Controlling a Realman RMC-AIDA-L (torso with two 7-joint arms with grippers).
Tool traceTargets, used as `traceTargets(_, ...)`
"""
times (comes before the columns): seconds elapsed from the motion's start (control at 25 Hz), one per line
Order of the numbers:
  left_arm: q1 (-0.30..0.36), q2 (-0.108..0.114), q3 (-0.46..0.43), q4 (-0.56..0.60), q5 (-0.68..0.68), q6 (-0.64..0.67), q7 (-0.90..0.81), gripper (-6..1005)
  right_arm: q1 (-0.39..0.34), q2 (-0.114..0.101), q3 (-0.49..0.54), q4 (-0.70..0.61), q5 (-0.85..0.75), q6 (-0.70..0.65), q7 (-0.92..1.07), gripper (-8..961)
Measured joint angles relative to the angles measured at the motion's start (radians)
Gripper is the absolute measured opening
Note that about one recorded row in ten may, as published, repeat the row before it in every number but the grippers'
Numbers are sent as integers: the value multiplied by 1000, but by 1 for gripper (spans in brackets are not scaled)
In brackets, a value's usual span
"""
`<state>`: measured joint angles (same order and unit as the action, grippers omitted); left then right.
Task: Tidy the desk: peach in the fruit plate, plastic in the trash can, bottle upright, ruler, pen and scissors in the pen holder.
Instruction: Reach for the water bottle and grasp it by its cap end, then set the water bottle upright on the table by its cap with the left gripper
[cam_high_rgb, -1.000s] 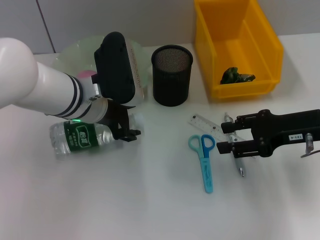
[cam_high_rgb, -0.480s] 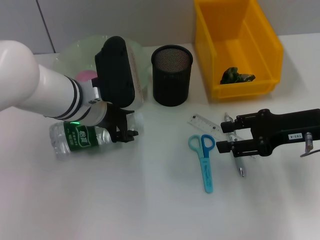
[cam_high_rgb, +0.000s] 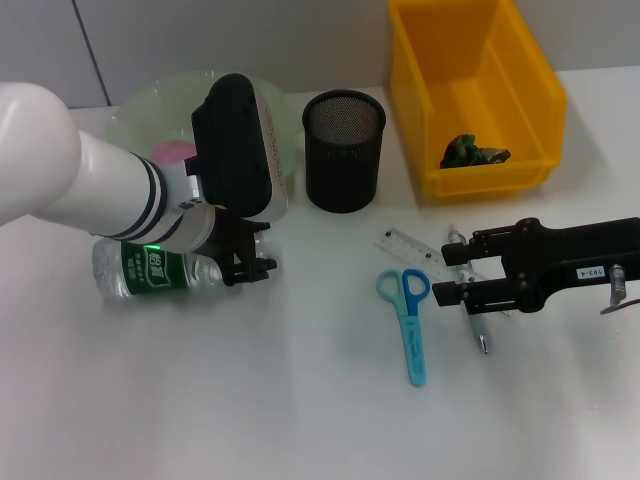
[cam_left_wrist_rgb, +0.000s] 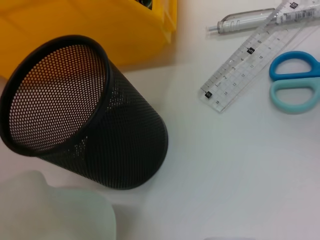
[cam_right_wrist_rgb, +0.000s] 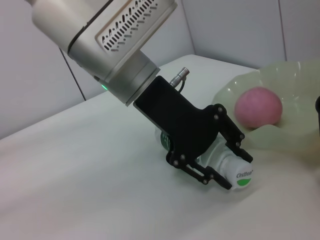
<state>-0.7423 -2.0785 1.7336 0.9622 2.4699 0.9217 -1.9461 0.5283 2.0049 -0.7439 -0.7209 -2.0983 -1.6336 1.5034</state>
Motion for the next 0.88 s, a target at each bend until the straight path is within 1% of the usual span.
traceTargets(0.16, 2, 0, -1, 3, 0, 3, -1, 449, 0, -1, 0, 0, 0, 0, 1, 631)
traceTargets(0.24, 16, 1, -16, 42, -9, 38, -16, 442, 1, -2, 0, 0, 0, 0, 1, 631)
traceTargets(0.36, 25, 2, -25, 66, -10, 54, -24, 435, 1, -3, 0, 0, 0, 0, 1, 631)
traceTargets(0.44, 38, 3, -57, 107, -28, 101, -30, 435, 1, -3, 0, 0, 0, 0, 1, 631)
traceTargets(0.52, 38, 3, -57, 107, -28, 101, -30, 434, 1, -3, 0, 0, 0, 0, 2, 631)
traceTargets(0.56, 42, 4, -77, 120, -44, 123, -30, 434, 1, -3, 0, 0, 0, 0, 2, 631)
traceTargets(0.6, 49, 6, -144, 149, -87, 177, -30, 434, 3, -3, 0, 0, 0, 0, 2, 631)
traceTargets(0.64, 52, 7, -168, 158, -99, 191, -28, 434, 3, -3, 0, 0, 0, 0, 2, 631)
traceTargets(0.76, 54, 7, -179, 162, -106, 200, -27, 434, 6, -3, 0, 0, 0, 0, 2, 631)
traceTargets(0.8, 59, 8, -221, 182, -127, 230, -26, 434, 8, -3, 0, 0, 0, 0, 2, 631)
traceTargets(0.88, 59, 9, -266, 194, -148, 268, -28, 435, 8, -3, 0, 0, 0, 0, 2, 631)
